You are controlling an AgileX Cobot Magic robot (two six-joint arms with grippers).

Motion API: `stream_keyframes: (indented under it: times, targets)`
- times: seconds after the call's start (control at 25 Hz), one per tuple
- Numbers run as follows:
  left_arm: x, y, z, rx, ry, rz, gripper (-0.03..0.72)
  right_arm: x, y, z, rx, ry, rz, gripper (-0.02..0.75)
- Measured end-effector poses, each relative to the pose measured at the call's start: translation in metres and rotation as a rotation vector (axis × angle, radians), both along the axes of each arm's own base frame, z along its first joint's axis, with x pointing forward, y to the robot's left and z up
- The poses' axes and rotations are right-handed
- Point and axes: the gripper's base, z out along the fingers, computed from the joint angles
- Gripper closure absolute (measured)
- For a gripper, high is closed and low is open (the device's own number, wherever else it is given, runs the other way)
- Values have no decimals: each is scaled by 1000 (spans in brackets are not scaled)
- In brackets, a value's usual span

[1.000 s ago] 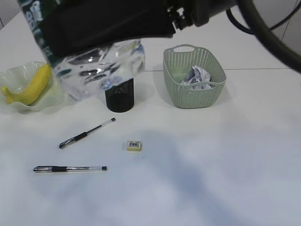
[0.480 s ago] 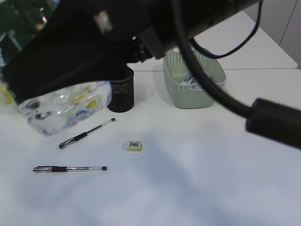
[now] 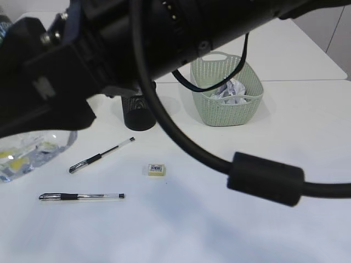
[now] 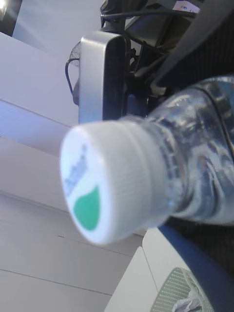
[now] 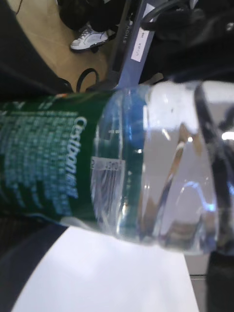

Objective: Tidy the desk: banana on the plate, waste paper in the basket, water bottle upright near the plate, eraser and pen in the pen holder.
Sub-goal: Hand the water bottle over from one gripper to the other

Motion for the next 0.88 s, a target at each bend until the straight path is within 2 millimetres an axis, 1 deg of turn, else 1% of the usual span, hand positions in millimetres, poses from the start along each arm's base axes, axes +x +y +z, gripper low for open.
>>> stream_keyframes:
  times: [0.44, 0.76, 0.88]
  targets:
    - [0, 0, 0, -3, 0, 0, 122, 4, 4, 9, 114, -23, -32, 343]
    - [-1, 0, 1, -7, -2, -2, 250, 4, 4, 11, 134, -30, -37, 343]
    - [-1, 0, 1, -7, -2, -2, 274, 4, 4, 11, 134, -30, -38, 343]
